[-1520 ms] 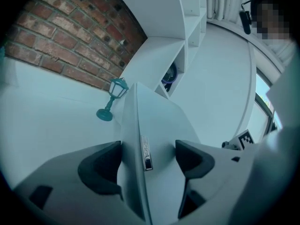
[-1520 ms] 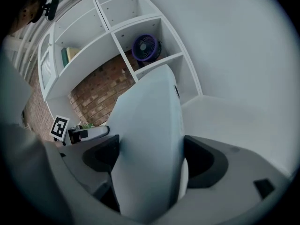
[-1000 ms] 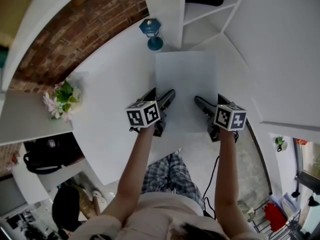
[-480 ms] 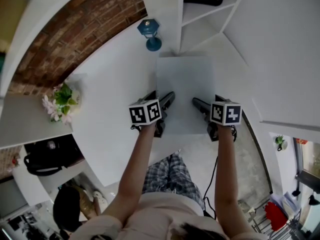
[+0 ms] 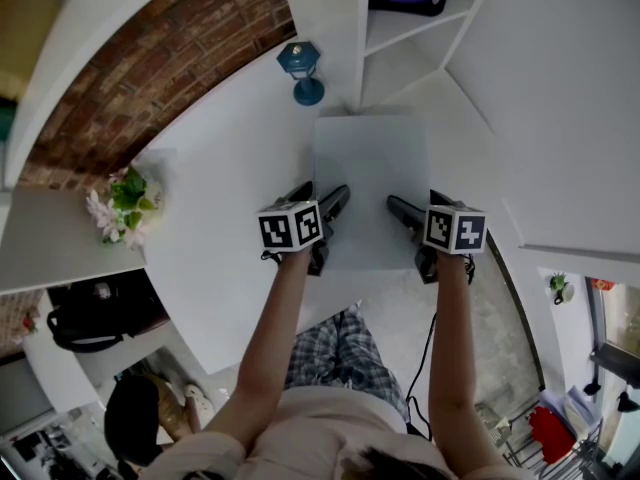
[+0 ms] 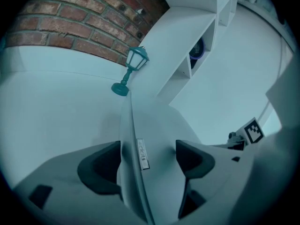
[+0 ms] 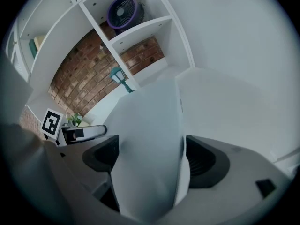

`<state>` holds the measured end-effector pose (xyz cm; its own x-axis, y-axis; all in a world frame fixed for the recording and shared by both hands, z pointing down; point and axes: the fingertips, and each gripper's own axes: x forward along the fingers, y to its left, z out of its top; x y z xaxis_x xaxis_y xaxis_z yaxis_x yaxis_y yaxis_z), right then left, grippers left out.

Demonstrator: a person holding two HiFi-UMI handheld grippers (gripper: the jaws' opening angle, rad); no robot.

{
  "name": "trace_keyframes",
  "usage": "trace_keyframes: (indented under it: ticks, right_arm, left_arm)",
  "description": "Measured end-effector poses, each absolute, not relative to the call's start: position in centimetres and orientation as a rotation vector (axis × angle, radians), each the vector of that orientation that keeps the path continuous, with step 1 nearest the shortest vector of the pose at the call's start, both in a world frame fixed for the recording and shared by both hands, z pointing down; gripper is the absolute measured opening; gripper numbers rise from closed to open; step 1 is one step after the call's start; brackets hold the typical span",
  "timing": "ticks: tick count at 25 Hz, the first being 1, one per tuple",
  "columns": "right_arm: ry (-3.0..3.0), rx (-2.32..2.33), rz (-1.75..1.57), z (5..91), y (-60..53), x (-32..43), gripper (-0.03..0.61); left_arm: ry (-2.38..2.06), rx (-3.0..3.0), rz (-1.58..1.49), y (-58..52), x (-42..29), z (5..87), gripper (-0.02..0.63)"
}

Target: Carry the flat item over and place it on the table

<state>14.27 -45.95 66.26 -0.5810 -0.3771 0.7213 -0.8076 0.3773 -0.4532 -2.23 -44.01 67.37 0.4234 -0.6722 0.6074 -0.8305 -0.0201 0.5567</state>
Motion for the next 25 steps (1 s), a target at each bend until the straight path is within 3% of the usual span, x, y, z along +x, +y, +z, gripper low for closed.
trace_keyframes:
  ticks: [8, 14, 25]
  right_arm:
    - [-2.254, 1.15, 1.082, 61.7, -46.0, 16.4, 0.439]
    - [-2.431, 1.313, 0.835, 55.0, -45.3, 17.9, 0.297]
    - [-2.585, 1.592, 0.3, 43.5, -40.1, 20.7, 0.076]
  left_arm:
    - [-1.399, 1.815, 0.191, -42.9, -4.4, 62.8, 0.353]
    - [-1.482, 1.978, 0.183, -42.0, -5.4, 56.6, 0.35]
    - [-1.647, 2.279, -0.013, -36.9, -5.8, 44.8, 0.102]
